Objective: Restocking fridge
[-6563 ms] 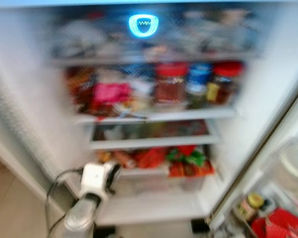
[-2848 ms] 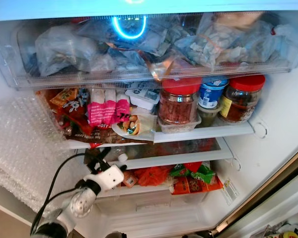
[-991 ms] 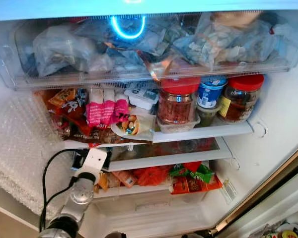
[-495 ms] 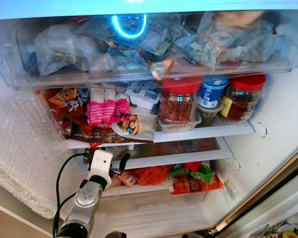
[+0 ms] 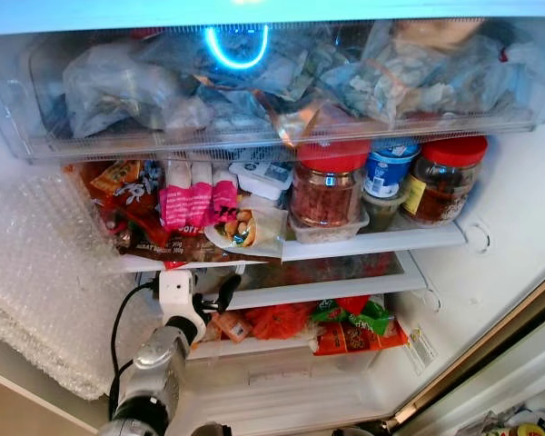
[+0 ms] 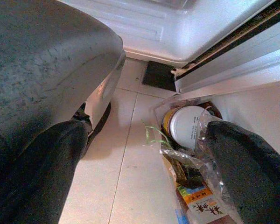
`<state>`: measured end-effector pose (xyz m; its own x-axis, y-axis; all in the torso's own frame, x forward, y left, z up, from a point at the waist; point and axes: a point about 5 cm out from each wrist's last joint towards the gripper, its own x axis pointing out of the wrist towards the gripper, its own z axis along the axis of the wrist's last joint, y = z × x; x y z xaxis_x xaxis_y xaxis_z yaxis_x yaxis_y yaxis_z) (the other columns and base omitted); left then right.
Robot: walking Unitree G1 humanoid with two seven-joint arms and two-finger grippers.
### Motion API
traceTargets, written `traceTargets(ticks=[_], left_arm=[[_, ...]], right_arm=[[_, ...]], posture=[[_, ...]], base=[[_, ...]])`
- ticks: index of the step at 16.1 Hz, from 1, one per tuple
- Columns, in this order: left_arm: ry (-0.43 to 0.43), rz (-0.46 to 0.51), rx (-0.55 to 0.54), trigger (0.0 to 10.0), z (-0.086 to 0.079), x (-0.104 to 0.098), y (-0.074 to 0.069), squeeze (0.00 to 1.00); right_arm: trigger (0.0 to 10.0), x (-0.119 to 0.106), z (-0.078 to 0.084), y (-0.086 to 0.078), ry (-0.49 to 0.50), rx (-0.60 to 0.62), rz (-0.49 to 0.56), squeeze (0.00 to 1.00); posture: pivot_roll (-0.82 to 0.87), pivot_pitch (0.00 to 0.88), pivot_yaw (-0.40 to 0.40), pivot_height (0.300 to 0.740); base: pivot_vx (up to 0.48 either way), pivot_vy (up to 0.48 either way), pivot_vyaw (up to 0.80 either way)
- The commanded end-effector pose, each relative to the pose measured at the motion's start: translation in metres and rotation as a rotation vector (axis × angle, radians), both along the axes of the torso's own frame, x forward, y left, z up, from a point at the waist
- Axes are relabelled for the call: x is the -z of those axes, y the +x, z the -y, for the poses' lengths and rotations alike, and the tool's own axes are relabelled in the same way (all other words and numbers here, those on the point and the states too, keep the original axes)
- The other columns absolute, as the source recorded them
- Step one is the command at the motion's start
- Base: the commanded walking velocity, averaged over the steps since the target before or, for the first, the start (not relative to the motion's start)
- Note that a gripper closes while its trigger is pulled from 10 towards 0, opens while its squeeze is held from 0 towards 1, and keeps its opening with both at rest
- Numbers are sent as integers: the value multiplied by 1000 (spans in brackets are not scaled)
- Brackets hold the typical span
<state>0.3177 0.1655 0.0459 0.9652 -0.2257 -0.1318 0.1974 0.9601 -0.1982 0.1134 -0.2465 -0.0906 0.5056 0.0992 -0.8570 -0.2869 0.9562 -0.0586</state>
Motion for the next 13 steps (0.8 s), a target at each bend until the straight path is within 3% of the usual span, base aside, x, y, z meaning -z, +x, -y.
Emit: traceTargets(ticks=[1,8,13], left_arm=[[-12,3,-9,10000,-1,-6,8,0],[-26,-12,-34,10000,-1,-12,18,0],[122,-19,21,10000,2,-7,14,0]], right_arm=[[10000,0,0,1,-3,-2,7,0],[10000,-1,1,1,-7,-3,7,0],[10000,-1,1,2,-6,-9,7,0]], posture=[[-4,23,-23,646],[-11,24,-26,646],[-12,26,-28,646]], base=[[0,0,0],[0,0,0],[0,0,0]])
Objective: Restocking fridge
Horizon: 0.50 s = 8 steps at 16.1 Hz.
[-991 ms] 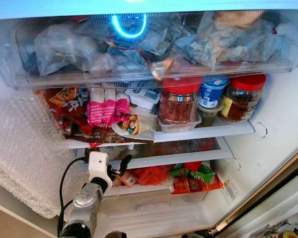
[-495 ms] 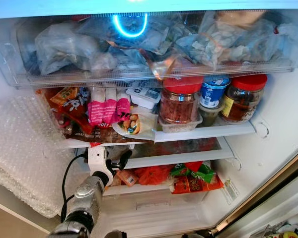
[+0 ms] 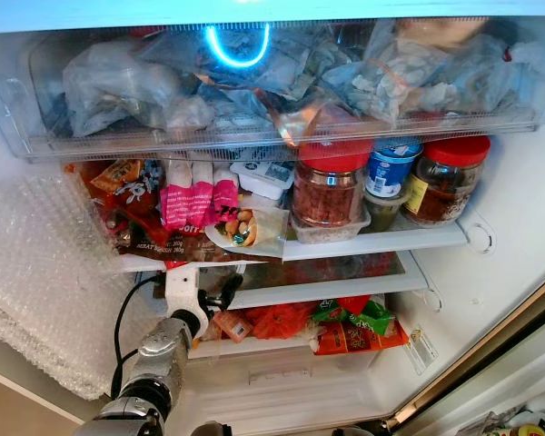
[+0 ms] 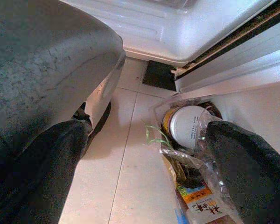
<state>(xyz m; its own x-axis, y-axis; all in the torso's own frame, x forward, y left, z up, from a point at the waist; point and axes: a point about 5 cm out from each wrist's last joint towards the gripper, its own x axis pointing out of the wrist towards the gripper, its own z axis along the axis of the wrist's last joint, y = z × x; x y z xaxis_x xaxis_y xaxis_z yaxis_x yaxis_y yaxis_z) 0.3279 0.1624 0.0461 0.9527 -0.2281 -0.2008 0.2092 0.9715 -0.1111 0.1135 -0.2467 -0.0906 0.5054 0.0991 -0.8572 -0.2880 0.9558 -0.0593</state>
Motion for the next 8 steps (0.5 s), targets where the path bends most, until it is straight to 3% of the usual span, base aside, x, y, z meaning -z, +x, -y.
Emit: traceTargets(ticks=[1,4,8], left_arm=[[37,29,18,10000,0,-6,4,0],[113,59,96,10000,6,3,-9,0],[131,84,32,10000,-4,16,-28,0]], right_arm=[[10000,-1,1,2,-5,-7,7,0],[10000,-1,0,1,-5,-1,8,0],[10000,0,-1,1,-2,-9,7,0]], posture=[[-17,26,-25,646],[-13,27,-21,646],[-5,29,-22,646]], base=[[0,0,0],[0,0,0],[0,0,0]])
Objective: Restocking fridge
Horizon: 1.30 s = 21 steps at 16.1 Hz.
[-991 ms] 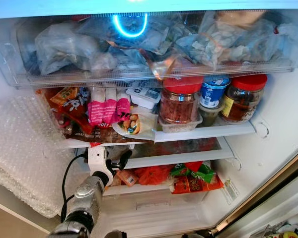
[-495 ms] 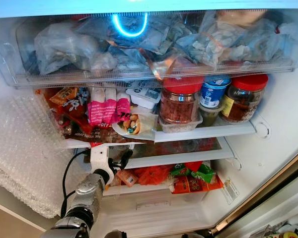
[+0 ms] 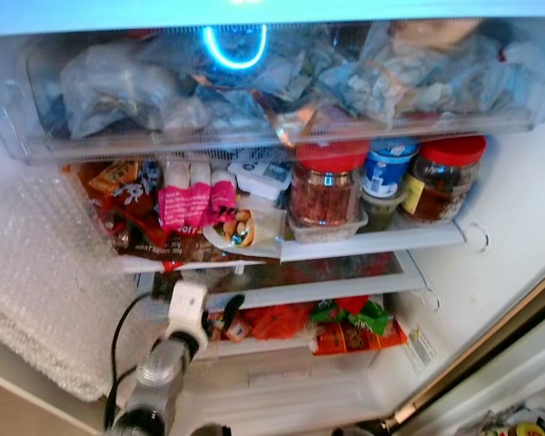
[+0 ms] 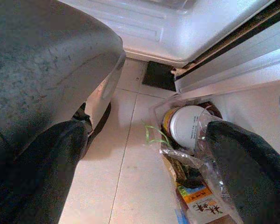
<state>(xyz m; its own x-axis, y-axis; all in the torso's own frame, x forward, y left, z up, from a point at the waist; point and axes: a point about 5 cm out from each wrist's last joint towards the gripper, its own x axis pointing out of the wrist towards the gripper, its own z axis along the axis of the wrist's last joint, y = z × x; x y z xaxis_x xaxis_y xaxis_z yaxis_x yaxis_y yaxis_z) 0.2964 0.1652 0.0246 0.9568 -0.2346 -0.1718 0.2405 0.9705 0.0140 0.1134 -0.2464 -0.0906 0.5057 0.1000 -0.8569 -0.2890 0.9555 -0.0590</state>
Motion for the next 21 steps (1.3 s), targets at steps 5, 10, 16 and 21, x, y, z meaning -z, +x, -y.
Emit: traceTargets(ticks=[5,10,16,21], left_arm=[[24,114,-13,10000,0,-8,-8,0],[-14,120,-31,10000,7,-4,-24,0],[-14,108,-39,10000,7,-5,-28,0],[3,77,-49,10000,5,0,-31,0]], right_arm=[[10000,-1,0,1,-6,-7,7,0],[10000,-1,0,1,-9,-6,11,0],[10000,-1,0,2,-11,-5,10,0],[10000,0,0,1,-10,-4,11,0]], posture=[[-3,33,-24,646],[-1,32,-22,646],[-1,28,-21,646],[-6,9,-15,646]], base=[[0,0,0],[0,0,0],[0,0,0],[0,0,0]])
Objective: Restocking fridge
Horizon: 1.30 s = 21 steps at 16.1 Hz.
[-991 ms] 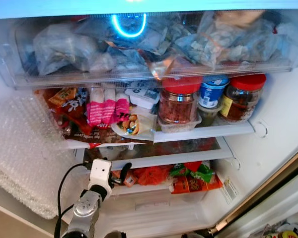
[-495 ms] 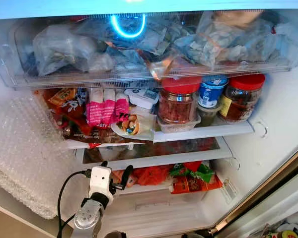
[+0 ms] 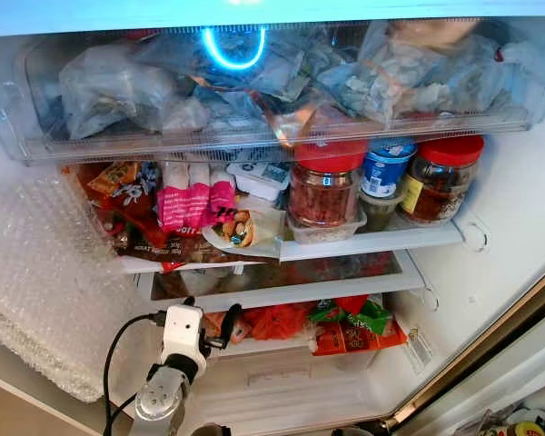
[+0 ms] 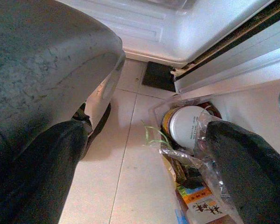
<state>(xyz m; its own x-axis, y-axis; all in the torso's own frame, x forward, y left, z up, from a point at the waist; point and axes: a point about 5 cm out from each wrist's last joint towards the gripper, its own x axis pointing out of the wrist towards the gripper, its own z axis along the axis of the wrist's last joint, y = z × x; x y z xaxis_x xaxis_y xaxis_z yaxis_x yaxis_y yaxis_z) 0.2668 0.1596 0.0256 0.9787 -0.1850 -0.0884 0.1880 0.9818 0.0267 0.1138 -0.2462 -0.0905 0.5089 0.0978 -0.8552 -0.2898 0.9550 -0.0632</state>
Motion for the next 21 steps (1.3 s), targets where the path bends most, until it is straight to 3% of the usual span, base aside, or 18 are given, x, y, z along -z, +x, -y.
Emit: traceTargets(ticks=[1,10,21], left_arm=[[8,-11,-2,10000,-1,1,-2,0],[10,-20,-5,10000,0,3,-4,0],[12,-31,-7,10000,1,5,-4,0]], right_arm=[[10000,0,0,0,-8,-4,7,0],[10000,1,-1,-1,-9,-7,5,0],[10000,1,-2,-1,-6,-1,6,0]], posture=[[-6,3,-13,646],[-5,0,-8,646],[-3,6,-10,646]], base=[[0,0,0],[0,0,0],[-288,0,0]])
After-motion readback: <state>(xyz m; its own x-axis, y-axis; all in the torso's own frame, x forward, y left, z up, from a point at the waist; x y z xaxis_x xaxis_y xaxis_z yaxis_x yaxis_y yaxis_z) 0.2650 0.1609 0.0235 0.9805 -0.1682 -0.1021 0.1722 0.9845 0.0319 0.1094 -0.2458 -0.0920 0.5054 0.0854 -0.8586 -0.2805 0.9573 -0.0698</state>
